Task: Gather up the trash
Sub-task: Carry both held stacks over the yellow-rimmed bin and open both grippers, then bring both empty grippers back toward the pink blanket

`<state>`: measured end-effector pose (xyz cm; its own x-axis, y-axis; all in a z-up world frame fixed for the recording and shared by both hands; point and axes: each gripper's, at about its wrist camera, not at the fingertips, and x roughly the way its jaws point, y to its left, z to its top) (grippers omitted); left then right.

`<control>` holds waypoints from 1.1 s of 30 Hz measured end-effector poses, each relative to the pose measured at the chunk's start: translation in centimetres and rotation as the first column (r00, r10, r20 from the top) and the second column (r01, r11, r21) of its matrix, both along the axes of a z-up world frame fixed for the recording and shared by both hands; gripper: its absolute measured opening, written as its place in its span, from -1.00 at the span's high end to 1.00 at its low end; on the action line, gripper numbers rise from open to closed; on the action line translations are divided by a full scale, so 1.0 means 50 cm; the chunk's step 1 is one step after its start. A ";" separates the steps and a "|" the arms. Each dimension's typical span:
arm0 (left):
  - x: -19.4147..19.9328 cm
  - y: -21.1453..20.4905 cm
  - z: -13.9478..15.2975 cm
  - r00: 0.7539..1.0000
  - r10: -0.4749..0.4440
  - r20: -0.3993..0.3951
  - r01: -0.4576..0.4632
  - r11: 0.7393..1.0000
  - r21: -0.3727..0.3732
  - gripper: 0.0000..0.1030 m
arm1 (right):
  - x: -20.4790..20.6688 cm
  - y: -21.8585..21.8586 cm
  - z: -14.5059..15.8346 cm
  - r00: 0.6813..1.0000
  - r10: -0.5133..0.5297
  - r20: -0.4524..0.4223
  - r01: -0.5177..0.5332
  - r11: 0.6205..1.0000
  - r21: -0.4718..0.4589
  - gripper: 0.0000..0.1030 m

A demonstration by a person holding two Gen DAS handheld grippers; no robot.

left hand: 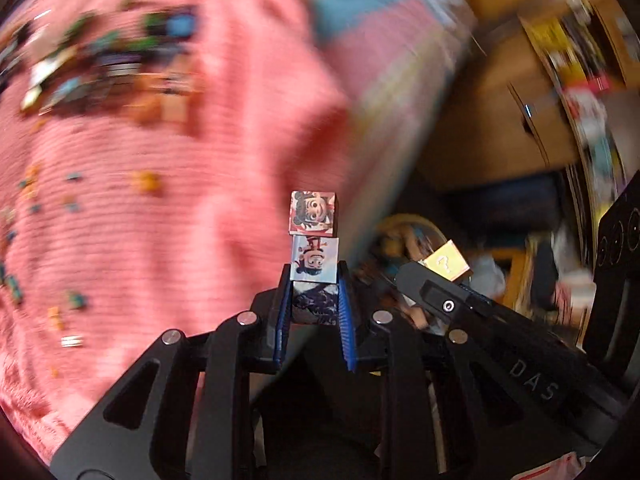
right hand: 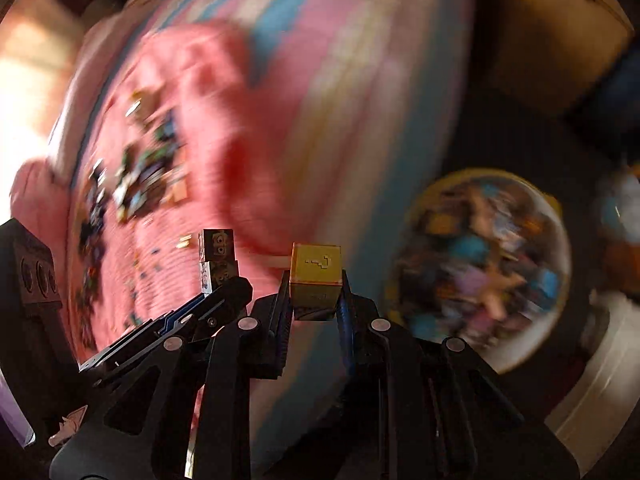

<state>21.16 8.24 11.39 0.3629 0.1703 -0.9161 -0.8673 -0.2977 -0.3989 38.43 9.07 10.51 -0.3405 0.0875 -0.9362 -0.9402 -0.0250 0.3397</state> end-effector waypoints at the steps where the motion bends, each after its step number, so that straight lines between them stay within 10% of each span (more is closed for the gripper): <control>1: 0.031 0.007 -0.008 0.999 -0.033 0.007 0.033 0.999 -0.007 0.61 | 0.032 -0.003 -0.007 0.999 -0.031 0.008 0.031 0.999 -0.009 0.64; 16: 0.319 0.045 -0.148 0.938 -0.342 0.056 0.346 0.927 -0.146 0.61 | 0.287 -0.031 -0.155 0.947 -0.296 0.120 0.312 0.940 -0.142 0.64; 33: 0.286 0.048 -0.160 0.970 -0.201 0.134 0.226 0.950 -0.213 0.10 | 0.282 0.022 -0.167 0.943 -0.295 0.153 0.320 0.931 -0.175 0.58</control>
